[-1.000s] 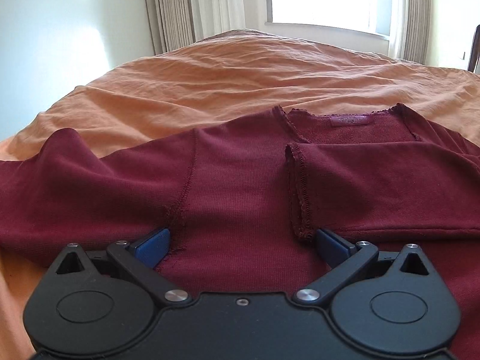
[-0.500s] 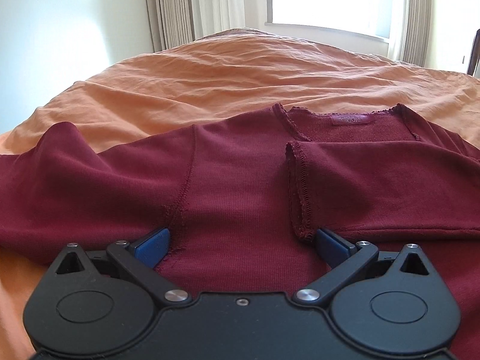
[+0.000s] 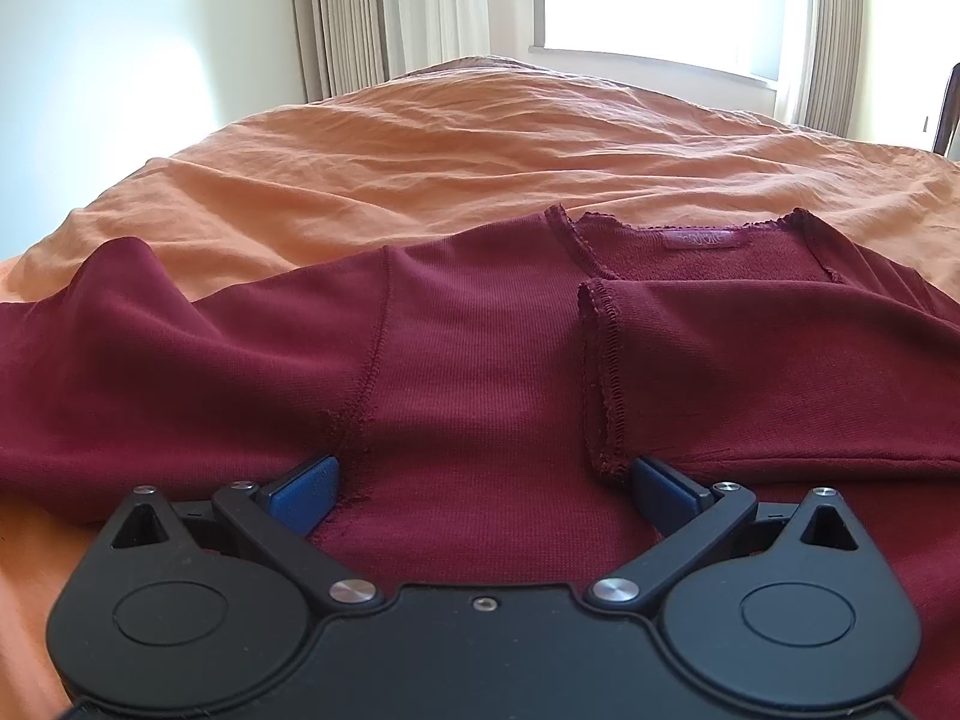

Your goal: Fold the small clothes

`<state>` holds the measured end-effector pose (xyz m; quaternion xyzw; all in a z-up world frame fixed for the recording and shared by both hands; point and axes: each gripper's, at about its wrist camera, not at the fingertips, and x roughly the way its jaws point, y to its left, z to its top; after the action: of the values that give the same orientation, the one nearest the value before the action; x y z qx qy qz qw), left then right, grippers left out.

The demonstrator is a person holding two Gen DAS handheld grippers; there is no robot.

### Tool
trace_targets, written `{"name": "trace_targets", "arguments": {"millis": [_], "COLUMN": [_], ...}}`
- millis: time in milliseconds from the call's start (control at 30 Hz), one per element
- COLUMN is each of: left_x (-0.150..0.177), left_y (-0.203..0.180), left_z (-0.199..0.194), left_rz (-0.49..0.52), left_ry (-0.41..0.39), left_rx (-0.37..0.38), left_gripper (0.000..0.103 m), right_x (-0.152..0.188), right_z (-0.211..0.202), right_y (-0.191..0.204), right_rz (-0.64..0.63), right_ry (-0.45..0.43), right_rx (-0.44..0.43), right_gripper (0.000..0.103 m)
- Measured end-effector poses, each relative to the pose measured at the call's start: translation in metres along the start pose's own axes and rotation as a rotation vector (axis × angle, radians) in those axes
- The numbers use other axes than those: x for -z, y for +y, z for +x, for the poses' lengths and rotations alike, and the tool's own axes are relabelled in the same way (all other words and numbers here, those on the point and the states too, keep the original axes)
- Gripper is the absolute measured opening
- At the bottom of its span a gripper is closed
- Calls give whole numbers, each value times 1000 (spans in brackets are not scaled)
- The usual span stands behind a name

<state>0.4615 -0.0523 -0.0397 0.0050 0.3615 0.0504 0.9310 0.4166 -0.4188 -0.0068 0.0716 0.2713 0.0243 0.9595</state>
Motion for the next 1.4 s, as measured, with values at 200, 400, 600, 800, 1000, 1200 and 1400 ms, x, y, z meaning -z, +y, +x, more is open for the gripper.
{"name": "trace_targets", "arguments": {"millis": [200, 400, 600, 800, 1000, 1200, 1400], "left_x": [1, 2, 3, 4, 5, 6, 7], "left_y": [0, 1, 4, 4, 6, 5, 5], "left_z": [1, 0, 1, 1, 1, 1, 1], "left_rz": [-1, -4, -18, -17, -24, -26, -24], "left_ry": [-5, -6, -8, -11, -18, -26, -32], "left_rx": [2, 4, 17, 16, 22, 23, 21], "left_gripper": [103, 103, 103, 103, 103, 103, 103], "right_x": [33, 41, 42, 46, 45, 33, 13], "right_z": [-40, -18, -19, -22, -30, -61, -25], "right_y": [32, 70, 67, 59, 55, 47, 51], "right_rz": [-312, -483, -428, -379, -354, -286, -213], "right_ry": [-50, -60, -45, -5, 29, -65, -77], "right_rx": [69, 137, 114, 102, 101, 105, 149], "right_gripper": [92, 59, 16, 14, 34, 81, 90]}}
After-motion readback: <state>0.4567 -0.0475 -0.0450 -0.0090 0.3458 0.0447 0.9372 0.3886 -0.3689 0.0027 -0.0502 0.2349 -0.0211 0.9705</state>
